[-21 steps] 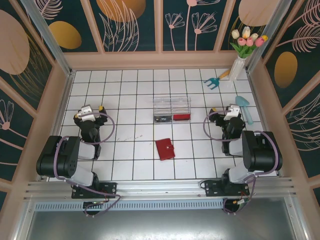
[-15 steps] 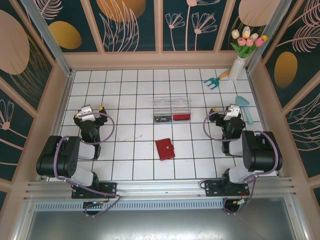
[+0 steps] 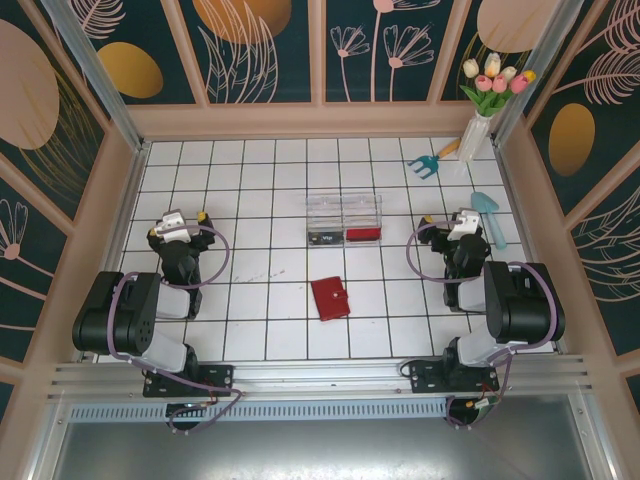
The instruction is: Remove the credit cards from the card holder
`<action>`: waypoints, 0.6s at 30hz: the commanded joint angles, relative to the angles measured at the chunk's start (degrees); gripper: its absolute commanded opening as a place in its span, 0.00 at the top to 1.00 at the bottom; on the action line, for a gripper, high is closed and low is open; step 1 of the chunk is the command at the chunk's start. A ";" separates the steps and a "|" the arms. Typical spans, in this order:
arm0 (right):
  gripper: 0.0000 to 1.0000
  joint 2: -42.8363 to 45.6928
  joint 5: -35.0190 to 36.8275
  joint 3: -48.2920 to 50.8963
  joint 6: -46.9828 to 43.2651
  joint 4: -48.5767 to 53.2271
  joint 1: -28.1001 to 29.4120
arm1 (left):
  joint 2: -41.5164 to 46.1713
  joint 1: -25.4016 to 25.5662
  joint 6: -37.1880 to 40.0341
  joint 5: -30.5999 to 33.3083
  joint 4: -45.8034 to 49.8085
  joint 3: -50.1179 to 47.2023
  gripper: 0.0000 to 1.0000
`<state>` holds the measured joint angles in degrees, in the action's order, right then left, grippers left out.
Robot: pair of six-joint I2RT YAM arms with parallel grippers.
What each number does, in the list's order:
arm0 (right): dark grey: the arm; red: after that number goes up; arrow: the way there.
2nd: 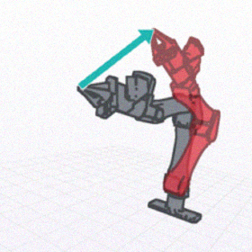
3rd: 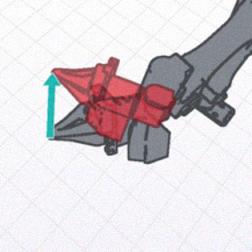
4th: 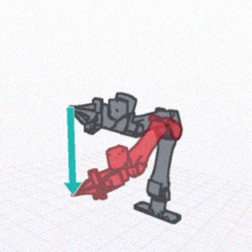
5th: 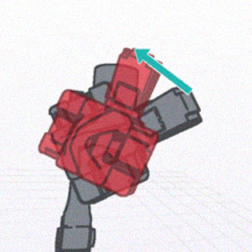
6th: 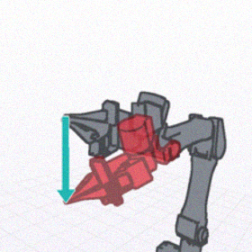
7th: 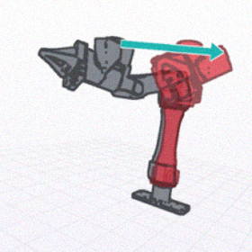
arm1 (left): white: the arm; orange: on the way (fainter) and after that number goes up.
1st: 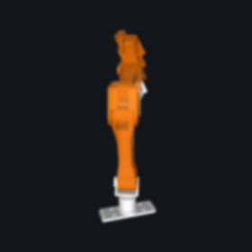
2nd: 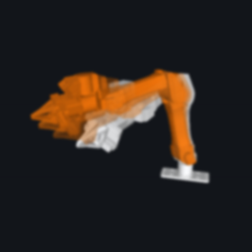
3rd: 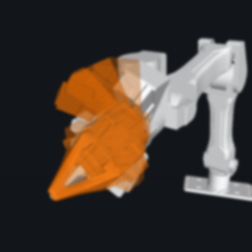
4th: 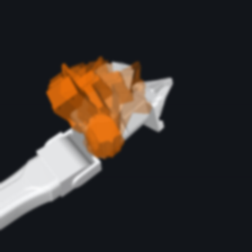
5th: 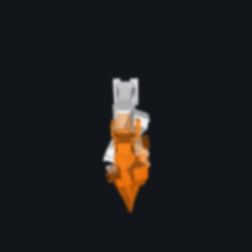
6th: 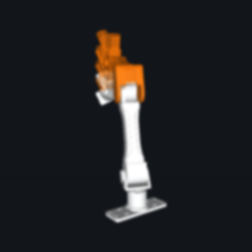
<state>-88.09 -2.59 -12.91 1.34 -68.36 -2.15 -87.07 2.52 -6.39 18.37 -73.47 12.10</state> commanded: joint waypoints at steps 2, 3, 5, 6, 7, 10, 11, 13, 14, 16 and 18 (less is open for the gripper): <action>0.01 -0.15 0.19 -0.83 -0.66 -2.17 -0.13 | 0.23 -0.33 0.58 -0.78 -1.84 0.27 0.01; 0.01 0.32 1.75 -0.85 -0.64 -2.06 0.23 | 1.12 -0.34 0.18 0.05 -0.75 0.73 0.01; 0.01 3.46 4.50 -1.12 -0.88 0.95 1.38 | 3.78 -0.24 0.62 0.08 4.86 2.73 0.01; 0.01 6.30 6.11 -2.22 -0.74 5.34 1.90 | 5.89 -0.28 0.83 0.01 12.54 5.73 0.01; 0.01 9.17 7.64 -3.69 0.03 10.89 2.14 | 7.49 -0.24 0.16 1.47 20.87 9.42 0.01; 0.01 17.18 9.71 -6.45 4.32 21.68 2.18 | 10.03 -0.24 -9.10 12.76 42.12 20.17 0.01; 0.01 19.39 9.69 -6.81 5.81 23.78 2.18 | 10.69 -0.24 -14.08 15.72 49.51 23.72 0.01; 0.01 24.62 8.95 -8.28 14.14 29.75 1.47 | 11.73 -0.25 -24.38 15.16 64.70 31.58 0.01; 0.01 26.39 8.89 -9.38 18.31 32.72 0.97 | 12.19 -0.24 -25.93 11.06 68.24 33.68 0.01; 0.01 30.02 12.13 -12.86 29.05 43.69 0.27 | 14.69 -0.26 -29.69 1.91 70.56 34.48 0.01; 0.01 31.63 12.61 -16.17 35.96 52.71 -0.54 | 18.99 -0.24 -33.38 -5.05 67.41 30.88 0.01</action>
<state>-58.39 7.09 -25.17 22.20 -32.64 -1.67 -71.75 2.39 -29.80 22.15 -16.82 45.56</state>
